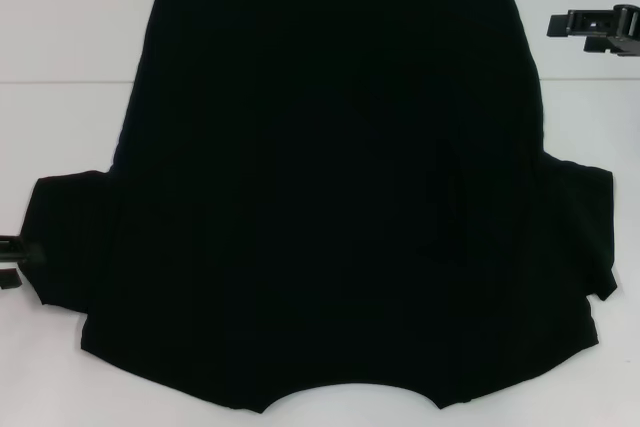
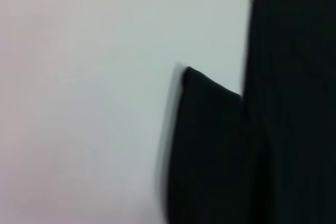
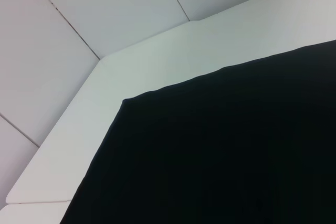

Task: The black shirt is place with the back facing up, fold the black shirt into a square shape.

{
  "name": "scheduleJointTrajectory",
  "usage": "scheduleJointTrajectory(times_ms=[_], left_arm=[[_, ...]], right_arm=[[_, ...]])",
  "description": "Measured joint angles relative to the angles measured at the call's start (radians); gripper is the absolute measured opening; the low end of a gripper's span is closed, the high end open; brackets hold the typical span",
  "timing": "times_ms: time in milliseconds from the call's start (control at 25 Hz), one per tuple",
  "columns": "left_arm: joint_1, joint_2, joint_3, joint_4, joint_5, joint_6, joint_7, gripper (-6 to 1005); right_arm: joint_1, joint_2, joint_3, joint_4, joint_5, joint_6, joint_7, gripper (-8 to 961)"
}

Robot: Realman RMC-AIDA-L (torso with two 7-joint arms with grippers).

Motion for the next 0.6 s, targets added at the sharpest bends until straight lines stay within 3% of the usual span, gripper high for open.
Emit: scheduleJointTrajectory(times_ms=[280,600], left_arm=[[-0.013,0.003,0.008,-0.065,0.026,-0.069,-0.003,496],[-0.028,0.000,0.087,-0.092,0.028,-0.112,-0.029,490]], right_arm=[[0.000,0.001,0.000,0.000,0.000,0.000,0.001,793],[0.000,-0.001,0.001,-0.004,0.001,0.002,0.017,794]])
